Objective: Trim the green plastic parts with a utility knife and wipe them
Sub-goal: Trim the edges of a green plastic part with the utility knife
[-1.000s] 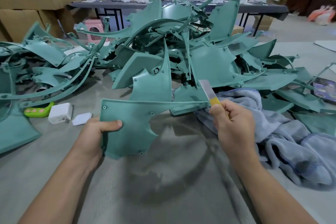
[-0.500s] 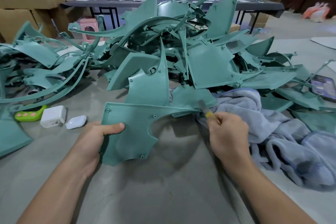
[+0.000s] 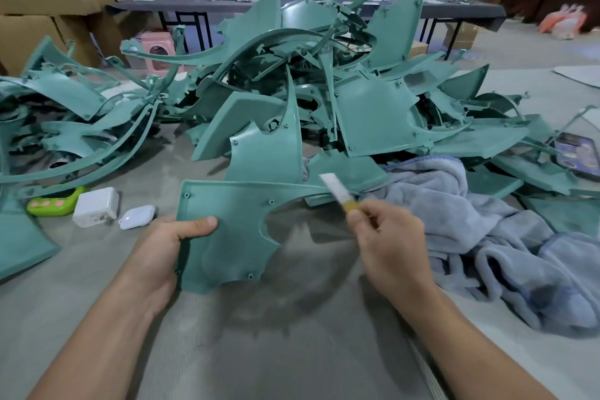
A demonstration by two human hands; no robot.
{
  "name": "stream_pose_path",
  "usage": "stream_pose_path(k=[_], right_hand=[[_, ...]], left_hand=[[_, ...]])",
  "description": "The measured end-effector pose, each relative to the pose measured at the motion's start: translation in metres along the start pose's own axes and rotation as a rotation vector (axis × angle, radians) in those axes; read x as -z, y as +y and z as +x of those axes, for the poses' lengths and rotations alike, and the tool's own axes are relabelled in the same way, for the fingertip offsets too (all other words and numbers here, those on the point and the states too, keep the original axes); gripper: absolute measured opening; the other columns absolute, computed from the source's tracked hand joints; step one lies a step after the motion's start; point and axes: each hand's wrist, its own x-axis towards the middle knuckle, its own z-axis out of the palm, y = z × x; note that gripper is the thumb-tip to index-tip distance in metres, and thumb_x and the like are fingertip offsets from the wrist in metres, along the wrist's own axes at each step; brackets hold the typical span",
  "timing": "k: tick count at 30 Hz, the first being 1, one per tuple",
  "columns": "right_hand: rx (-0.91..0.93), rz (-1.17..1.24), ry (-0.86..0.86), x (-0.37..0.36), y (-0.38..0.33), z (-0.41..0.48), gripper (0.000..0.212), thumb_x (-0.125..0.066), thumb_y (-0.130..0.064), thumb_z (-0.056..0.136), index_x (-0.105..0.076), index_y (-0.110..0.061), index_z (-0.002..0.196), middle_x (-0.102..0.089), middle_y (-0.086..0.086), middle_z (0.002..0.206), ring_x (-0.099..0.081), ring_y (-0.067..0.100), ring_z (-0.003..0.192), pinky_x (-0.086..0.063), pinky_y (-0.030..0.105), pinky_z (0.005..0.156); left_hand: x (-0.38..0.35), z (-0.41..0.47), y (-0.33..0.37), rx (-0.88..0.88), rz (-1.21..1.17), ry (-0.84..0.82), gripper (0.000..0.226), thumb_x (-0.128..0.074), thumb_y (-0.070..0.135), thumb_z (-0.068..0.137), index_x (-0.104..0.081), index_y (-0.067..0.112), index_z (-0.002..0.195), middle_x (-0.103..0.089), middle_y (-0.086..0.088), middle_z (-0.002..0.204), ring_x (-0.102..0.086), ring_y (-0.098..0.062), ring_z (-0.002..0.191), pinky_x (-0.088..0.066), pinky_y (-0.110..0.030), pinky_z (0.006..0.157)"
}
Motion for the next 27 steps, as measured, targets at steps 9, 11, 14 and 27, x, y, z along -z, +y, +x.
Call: stream_pose_path(k=[9,11,14,27], right_hand=[[0.070,0.285,-0.170,-0.009,-0.028,-0.014,0.033,-0.057,-0.035,0.090,-0.053,-0.015,0.064,-0.052,0.002,0.051,-0.044,0.016,0.045,-0.037,0.041,0.046],[0.035,0.133,-0.074,-0.009,-0.024,-0.008,0.033,-0.060,-0.031,0.090,-0.051,-0.014,0.063,-0.049,-0.002,0.051,-0.039,0.007,0.047,-0.034,0.035,0.047],[-0.074,0.078,0.101,0.003,-0.010,-0.001,0.030,-0.061,-0.025,0.086,-0.052,-0.008,0.062,-0.043,0.003,0.049,-0.033,0.009,0.048,-0.028,0.031,0.048],[0.124,0.490,-0.054,-0.010,-0.039,-0.018,0.033,-0.056,-0.036,0.090,-0.057,-0.013,0.067,-0.051,0.006,0.051,-0.044,0.016,0.047,-0.036,0.033,0.047]], left_hand=[[-0.012,-0.014,0.001,-0.327,0.025,0.068,0.029,-0.078,0.010,0.057,-0.082,0.009,0.085,-0.078,-0.016,0.087,-0.076,-0.032,0.073,-0.059,-0.035,0.057],[-0.011,-0.018,0.002,-0.401,0.094,0.085,0.026,-0.077,0.010,0.056,-0.082,0.012,0.081,-0.078,-0.012,0.080,-0.075,-0.026,0.067,-0.057,-0.030,0.053],[-0.007,-0.021,0.007,-0.457,0.142,0.098,0.024,-0.076,0.011,0.055,-0.082,0.014,0.078,-0.077,-0.010,0.075,-0.073,-0.023,0.063,-0.056,-0.029,0.051],[-0.013,-0.031,0.006,-0.784,0.324,0.445,0.012,-0.075,0.043,0.062,-0.077,0.035,0.070,-0.064,0.018,0.059,-0.054,0.003,0.051,-0.044,-0.015,0.048]])
